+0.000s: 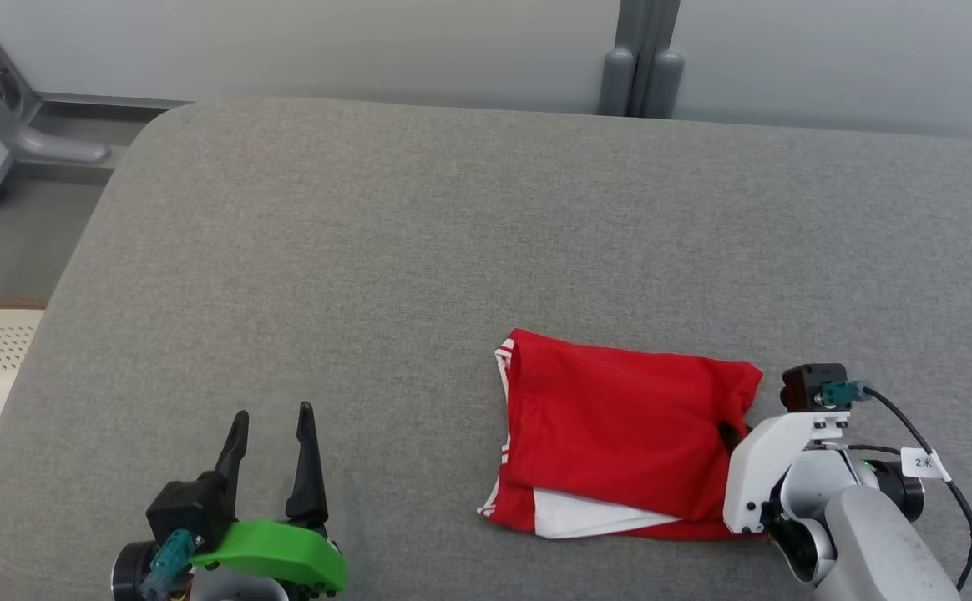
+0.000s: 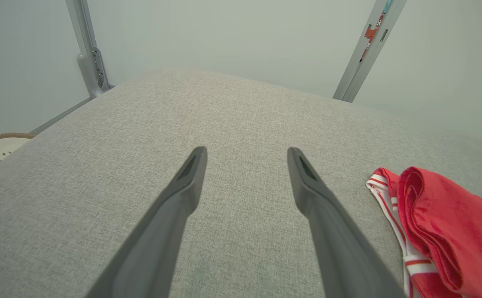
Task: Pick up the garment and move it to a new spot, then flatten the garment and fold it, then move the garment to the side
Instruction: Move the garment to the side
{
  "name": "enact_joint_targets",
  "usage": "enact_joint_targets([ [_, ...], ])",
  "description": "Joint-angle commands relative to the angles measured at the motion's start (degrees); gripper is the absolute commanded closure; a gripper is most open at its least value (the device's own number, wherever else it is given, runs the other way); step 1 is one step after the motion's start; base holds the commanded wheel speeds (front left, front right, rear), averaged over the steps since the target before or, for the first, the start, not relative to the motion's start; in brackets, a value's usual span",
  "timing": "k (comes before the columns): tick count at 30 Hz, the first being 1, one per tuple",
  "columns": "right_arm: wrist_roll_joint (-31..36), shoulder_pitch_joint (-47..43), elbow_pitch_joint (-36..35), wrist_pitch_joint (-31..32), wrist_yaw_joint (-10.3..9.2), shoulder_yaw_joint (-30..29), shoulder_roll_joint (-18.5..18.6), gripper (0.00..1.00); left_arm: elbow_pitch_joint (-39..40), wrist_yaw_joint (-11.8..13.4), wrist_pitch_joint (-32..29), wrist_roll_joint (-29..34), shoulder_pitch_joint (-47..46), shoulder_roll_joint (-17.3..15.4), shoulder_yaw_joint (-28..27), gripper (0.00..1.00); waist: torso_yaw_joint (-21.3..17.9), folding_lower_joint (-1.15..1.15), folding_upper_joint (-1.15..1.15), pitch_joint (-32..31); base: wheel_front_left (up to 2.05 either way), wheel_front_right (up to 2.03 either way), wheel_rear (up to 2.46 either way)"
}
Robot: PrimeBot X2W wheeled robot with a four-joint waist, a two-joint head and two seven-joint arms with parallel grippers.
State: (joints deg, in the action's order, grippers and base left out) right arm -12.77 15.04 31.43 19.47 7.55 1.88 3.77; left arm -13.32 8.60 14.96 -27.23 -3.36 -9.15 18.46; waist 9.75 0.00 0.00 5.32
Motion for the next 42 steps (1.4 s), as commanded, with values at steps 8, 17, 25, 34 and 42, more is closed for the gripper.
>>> enact_joint_targets([
  [8,-0.6,4.5,-0.1,-3.6,-0.14,0.9,2.7,1.0,1.1,-0.1,0.2,1.4,-1.9,0.0,-0.4,0.0,-7.5,0.0,0.0,2.3,0.0,0.0,0.0],
  [17,-0.6,8.2,-3.4,-5.1,-0.12,-1.9,8.1,1.0,2.2,-0.9,0.0,2.0,-5.5,-0.4,0.2,0.0,-20.5,0.0,0.0,5.9,0.0,0.0,0.0],
  [25,-1.3,9.8,-5.0,-7.0,-0.12,-4.8,8.8,1.0,2.6,-2.0,-1.0,1.6,-8.9,-0.8,0.7,0.0,-28.8,0.0,0.0,8.6,0.0,0.0,0.0],
  [34,-0.7,13.0,-2.4,-11.0,-0.12,-4.5,6.9,1.0,1.6,-2.5,-1.2,0.9,-9.7,-0.6,1.4,0.0,-29.1,0.0,0.0,8.8,0.0,0.0,0.0],
  [42,1.6,20.7,3.3,-13.0,-0.12,-5.9,10.1,1.0,1.3,-2.2,-0.8,0.7,-8.4,-0.1,1.7,0.0,-23.8,0.0,0.0,8.0,0.0,0.0,0.0],
])
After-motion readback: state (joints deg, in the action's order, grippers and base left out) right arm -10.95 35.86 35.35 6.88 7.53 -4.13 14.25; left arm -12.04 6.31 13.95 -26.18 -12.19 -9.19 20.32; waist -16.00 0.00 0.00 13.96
